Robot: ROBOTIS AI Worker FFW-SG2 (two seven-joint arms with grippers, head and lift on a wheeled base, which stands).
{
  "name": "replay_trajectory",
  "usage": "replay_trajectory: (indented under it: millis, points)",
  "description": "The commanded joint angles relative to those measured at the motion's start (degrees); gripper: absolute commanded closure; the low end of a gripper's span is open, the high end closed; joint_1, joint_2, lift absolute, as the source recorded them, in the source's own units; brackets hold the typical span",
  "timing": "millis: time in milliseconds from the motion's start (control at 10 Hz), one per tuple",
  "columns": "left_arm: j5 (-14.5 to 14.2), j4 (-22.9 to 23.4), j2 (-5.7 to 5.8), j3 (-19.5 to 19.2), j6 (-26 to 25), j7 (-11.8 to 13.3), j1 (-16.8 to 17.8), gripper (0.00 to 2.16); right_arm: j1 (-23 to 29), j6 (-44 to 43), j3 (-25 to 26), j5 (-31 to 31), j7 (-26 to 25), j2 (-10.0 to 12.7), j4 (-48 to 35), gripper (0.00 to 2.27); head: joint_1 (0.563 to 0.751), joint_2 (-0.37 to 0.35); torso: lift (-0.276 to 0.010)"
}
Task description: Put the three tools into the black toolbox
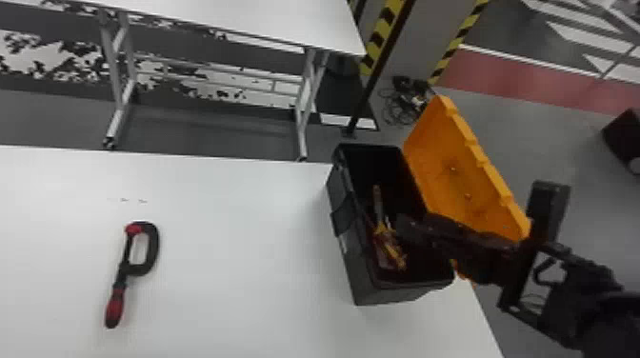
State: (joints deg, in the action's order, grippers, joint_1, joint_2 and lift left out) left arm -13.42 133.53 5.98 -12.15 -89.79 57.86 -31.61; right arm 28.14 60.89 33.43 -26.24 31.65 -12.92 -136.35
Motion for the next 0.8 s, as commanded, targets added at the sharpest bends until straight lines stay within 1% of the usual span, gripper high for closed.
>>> replay_trajectory:
  millis: [0, 100, 200, 300, 400, 500, 600, 700]
  points:
    - [-0.03, 1.65, 0.0, -0.86, -0.24, -4.95, -0.12, 0.03, 4.2, 0.42, -0.65, -1.97, 0.17, 3.17, -4.27, 0.07, 0.695, -0.35, -0.051]
    - [-0.03, 2.53, 0.0, -1.04, -0.24, -9.17, 0.06, 0.03, 5.08, 1.12, -2.76, -2.06, 0.61, 3.52, -5.07, 0.07, 0.695, -0.35, -0.051]
    - [-0.03, 4.37, 0.0, -0.51, -0.24, -14.97, 0.76, 0.03, 5.08, 1.65, -4.87, -2.33, 0.61, 3.52, -5.15, 0.07, 0.695, -0.35, -0.051]
    - [-0.03, 6.39, -0.09, 1.25, -0.24, -22.17, 1.9, 0.03, 5.08, 3.23, -6.27, -2.59, 0.61, 3.69, -5.59, 0.07, 0.695, -0.288, -0.051]
    - [-0.03, 8.42, -0.09, 2.92, -0.24, -30.0, 3.66, 0.03, 5.43, 4.28, -7.15, -3.47, 0.52, 4.75, -6.91, 0.07, 0.695, -0.211, -0.051]
    - [-0.03, 8.5, -0.09, 4.41, -0.24, -35.18, 7.0, 0.03, 6.05, 4.46, -8.38, -3.56, 0.35, 5.63, -8.05, 0.07, 0.695, -0.18, -0.051]
    - [0.06, 8.5, -0.09, 5.47, -0.24, -39.22, 10.61, 0.04, 6.75, 5.34, -9.09, -3.56, 0.35, 7.03, -9.28, 0.07, 0.695, -0.12, -0.051]
    - [0.06, 8.42, 0.0, 5.99, -0.24, -43.0, 13.68, 0.04, 7.46, 5.52, -9.79, -3.56, 0.35, 7.65, -10.08, 0.07, 0.695, -0.073, -0.051]
